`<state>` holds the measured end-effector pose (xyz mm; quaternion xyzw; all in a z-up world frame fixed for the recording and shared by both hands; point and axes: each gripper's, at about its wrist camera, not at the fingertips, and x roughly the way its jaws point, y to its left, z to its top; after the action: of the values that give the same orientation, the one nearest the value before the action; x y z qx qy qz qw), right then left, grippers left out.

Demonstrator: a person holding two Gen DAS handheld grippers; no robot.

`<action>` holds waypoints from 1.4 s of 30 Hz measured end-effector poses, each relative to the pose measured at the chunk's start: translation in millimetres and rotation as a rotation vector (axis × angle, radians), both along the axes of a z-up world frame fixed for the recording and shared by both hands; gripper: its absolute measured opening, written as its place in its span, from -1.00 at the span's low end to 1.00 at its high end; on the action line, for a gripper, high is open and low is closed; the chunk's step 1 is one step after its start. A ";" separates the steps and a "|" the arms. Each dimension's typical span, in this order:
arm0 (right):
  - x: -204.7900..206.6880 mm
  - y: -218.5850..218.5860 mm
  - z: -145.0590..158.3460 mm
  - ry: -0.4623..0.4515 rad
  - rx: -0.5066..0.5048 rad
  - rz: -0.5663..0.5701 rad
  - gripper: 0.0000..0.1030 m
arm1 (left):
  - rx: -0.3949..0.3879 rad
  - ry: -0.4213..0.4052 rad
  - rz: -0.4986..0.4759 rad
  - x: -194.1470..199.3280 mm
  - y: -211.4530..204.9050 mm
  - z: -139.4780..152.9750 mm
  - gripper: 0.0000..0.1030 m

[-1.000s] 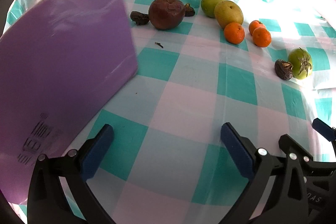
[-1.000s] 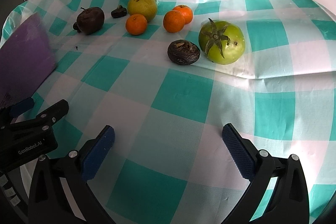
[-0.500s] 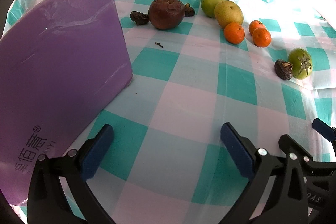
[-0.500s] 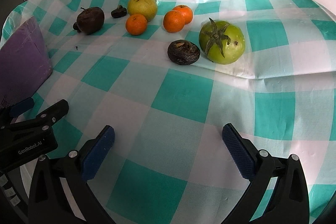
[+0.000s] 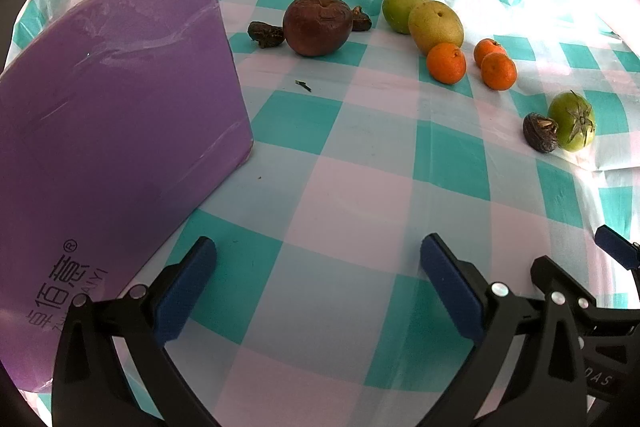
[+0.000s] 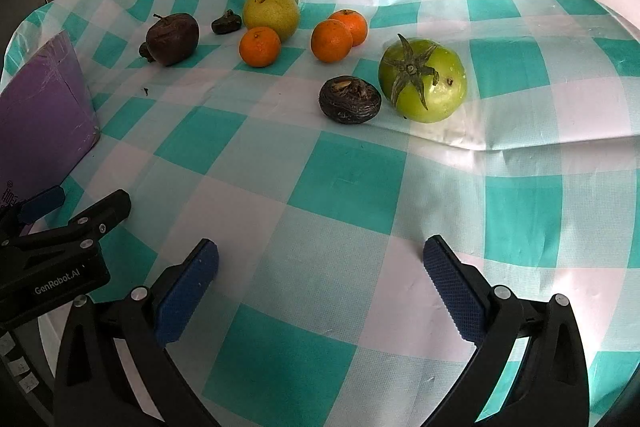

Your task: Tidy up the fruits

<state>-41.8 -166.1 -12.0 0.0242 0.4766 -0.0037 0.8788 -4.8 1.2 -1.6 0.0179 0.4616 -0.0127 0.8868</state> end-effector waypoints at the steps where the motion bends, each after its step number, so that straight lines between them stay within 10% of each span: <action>1: 0.4 0.0 0.0 0.000 0.000 0.000 0.92 | 0.000 0.000 0.000 -0.1 0.0 0.0 0.97; 35: 3.0 -0.3 1.8 0.030 -0.007 0.020 0.92 | -0.003 0.002 0.035 5.3 -3.9 0.2 0.97; 42: -26.7 -39.5 0.8 -0.006 0.003 -0.159 0.91 | 0.013 0.005 -0.331 50.9 -75.2 -0.1 0.97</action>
<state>-68.4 -205.6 -11.2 0.0636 0.4707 -0.0727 0.8770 46.1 -74.1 -1.7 0.0993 0.4548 -0.1559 0.8712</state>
